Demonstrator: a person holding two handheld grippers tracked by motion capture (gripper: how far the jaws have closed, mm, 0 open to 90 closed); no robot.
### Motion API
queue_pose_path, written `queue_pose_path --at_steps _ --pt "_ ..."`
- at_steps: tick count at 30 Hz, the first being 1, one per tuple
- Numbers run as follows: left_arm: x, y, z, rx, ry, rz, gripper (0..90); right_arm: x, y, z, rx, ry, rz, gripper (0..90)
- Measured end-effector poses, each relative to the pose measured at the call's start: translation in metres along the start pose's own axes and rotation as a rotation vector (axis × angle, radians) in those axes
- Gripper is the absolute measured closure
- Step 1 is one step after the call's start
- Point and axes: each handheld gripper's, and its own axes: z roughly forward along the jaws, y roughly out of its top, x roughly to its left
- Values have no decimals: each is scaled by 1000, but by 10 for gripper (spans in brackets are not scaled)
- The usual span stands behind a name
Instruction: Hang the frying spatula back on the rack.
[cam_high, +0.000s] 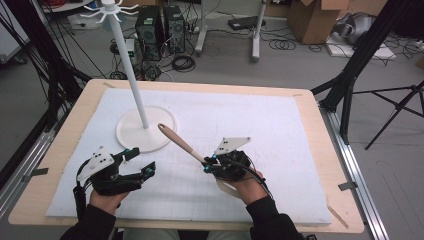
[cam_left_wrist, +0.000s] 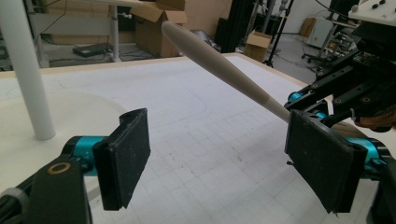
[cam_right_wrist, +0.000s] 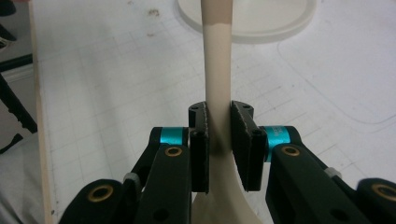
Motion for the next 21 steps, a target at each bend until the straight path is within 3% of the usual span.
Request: queue_pose_path --at_steps 7,17,21 --pt "-6 15 11 3 -7 3 227 4 3 -8 -65 -20 -6 777" --pt "-21 47 33 6 -58 16 286 17 18 -13 -149 -47 -39 777" --pt "-23 52 40 -2 -57 -2 296 21 22 -13 -190 -44 -49 776"
